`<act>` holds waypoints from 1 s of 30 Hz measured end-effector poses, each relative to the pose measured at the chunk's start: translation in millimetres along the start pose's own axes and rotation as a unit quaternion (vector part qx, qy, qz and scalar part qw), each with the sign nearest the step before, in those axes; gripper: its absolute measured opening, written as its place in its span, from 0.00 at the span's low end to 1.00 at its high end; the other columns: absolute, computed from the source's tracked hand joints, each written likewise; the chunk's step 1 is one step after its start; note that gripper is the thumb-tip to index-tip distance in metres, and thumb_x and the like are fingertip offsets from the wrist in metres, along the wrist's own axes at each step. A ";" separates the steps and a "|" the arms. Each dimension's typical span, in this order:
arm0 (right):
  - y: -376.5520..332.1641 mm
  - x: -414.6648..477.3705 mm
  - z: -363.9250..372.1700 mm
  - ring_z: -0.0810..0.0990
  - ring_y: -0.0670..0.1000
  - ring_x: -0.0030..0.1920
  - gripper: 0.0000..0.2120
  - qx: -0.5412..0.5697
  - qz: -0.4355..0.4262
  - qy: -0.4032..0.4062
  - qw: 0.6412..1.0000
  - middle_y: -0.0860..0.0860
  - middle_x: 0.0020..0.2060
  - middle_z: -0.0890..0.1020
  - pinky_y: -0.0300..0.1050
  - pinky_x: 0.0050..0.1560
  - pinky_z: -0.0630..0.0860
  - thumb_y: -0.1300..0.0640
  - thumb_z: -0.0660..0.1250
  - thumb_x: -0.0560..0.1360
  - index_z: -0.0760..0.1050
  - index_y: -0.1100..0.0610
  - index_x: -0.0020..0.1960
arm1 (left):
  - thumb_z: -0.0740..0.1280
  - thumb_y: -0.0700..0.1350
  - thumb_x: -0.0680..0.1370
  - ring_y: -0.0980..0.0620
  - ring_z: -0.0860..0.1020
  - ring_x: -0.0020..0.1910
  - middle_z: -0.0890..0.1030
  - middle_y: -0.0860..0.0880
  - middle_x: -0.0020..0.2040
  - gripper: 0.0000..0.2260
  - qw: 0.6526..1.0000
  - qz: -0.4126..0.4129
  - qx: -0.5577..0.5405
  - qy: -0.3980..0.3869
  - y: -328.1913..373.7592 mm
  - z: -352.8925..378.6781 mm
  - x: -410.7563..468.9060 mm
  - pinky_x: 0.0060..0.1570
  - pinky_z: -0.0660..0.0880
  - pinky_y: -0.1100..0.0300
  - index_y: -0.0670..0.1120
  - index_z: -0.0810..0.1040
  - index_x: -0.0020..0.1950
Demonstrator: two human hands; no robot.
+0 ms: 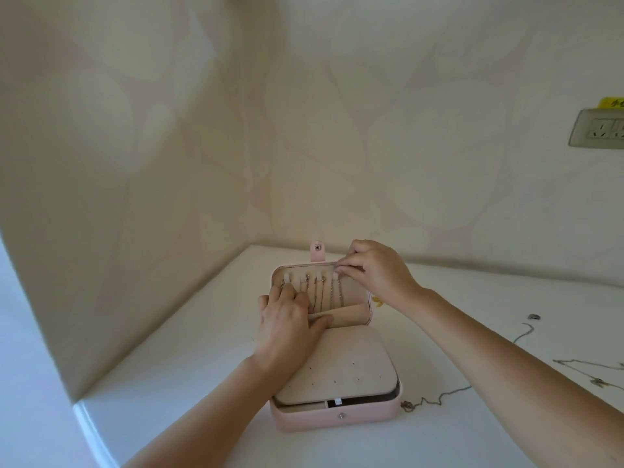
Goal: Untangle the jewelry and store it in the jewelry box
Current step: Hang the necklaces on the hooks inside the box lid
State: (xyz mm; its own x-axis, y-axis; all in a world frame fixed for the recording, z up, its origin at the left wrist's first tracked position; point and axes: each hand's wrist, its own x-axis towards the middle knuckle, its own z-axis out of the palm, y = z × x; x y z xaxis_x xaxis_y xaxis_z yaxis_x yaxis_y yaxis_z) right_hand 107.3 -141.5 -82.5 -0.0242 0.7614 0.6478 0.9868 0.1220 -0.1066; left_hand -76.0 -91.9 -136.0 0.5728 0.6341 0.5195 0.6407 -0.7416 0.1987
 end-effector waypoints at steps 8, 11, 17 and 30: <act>4.1 -0.5 -0.2 0.71 0.36 0.50 0.17 0.141 0.125 0.029 0.982 0.40 0.48 0.72 0.26 0.49 0.65 0.53 0.77 0.67 0.77 0.52 0.53 | 0.62 0.56 0.78 0.47 0.76 0.48 0.79 0.49 0.48 0.13 0.996 -0.005 -0.082 -0.046 2.1 -7.3 1.0 0.45 0.70 0.56 0.46 0.74 0.50; 2.7 4.6 -1.0 0.77 0.41 0.54 0.17 0.261 0.210 -0.102 0.937 0.43 0.52 0.79 0.35 0.57 0.71 0.54 0.75 0.69 0.77 0.51 0.56 | 0.60 0.55 0.79 0.45 0.78 0.47 0.81 0.47 0.48 0.12 0.996 -0.004 -0.053 -0.074 4.7 -8.5 2.0 0.44 0.72 0.55 0.46 0.73 0.52; 10.3 4.3 2.8 0.80 0.44 0.48 0.09 0.319 0.255 -0.129 0.904 0.46 0.46 0.84 0.37 0.49 0.74 0.61 0.71 0.72 0.82 0.53 0.50 | 0.58 0.53 0.80 0.45 0.79 0.47 0.81 0.47 0.49 0.11 0.997 0.022 -0.014 -0.078 6.5 -6.1 2.7 0.42 0.72 0.56 0.46 0.71 0.54; 29.0 -6.9 -5.9 0.79 0.48 0.39 0.05 0.345 0.345 -0.075 0.870 0.54 0.44 0.82 0.41 0.40 0.73 0.62 0.69 0.74 0.80 0.56 0.50 | 0.62 0.53 0.78 0.50 0.77 0.42 0.80 0.52 0.41 0.09 0.994 0.003 -0.100 -0.049 -2.4 -2.8 3.9 0.39 0.69 0.58 0.48 0.73 0.48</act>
State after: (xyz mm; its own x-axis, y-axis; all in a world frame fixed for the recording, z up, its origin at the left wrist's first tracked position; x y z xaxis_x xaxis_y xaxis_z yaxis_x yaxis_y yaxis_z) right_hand 137.0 -147.0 -85.6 0.4643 0.8731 0.1488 0.4449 -0.0847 -0.8916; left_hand -76.7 -88.2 -132.1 0.6290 0.6412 0.4396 0.5287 -0.7673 0.3628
